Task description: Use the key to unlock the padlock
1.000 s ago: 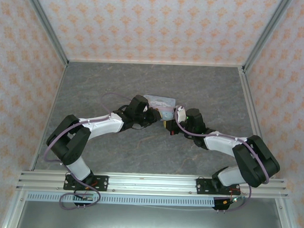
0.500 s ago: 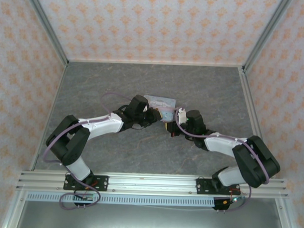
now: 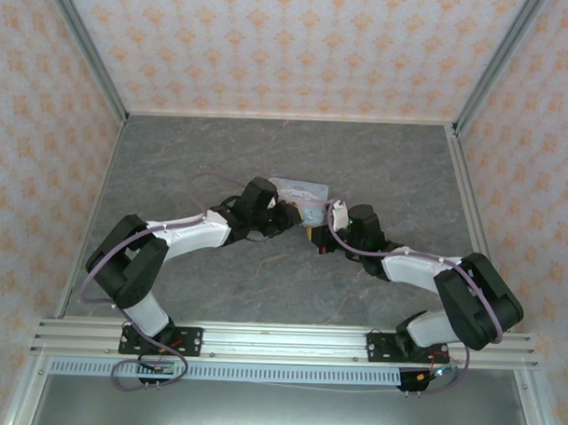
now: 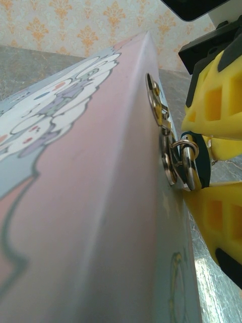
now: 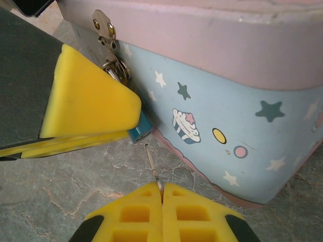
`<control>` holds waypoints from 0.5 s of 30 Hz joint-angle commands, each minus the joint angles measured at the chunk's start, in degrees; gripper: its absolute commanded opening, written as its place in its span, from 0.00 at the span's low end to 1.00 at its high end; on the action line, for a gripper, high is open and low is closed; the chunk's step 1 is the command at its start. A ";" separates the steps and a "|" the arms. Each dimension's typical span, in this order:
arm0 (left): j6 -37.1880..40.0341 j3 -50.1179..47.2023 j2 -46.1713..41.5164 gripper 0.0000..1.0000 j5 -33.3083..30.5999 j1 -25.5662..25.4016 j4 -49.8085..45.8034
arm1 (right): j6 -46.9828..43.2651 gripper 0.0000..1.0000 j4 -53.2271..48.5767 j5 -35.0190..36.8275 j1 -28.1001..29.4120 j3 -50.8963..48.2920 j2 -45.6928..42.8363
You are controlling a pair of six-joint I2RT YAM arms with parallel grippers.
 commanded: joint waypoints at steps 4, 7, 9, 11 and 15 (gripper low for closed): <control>0.40 0.64 -2.79 0.20 0.33 -0.47 0.49 | 0.31 0.00 3.00 -1.59 0.00 1.91 0.28; 0.40 0.61 -2.87 0.20 0.36 -0.47 0.47 | 0.41 0.00 3.46 -1.61 -0.04 2.10 0.35; 0.40 0.61 -3.05 0.20 0.35 -0.47 0.33 | 0.48 0.00 3.84 -1.75 -0.16 2.33 0.45; 0.48 0.59 -3.05 0.20 0.35 -0.47 0.16 | 0.51 0.00 4.03 -2.02 -0.16 2.51 0.51; 0.31 0.73 -3.18 0.20 0.53 -0.55 0.37 | 0.38 0.00 4.12 -2.02 -0.33 2.83 0.62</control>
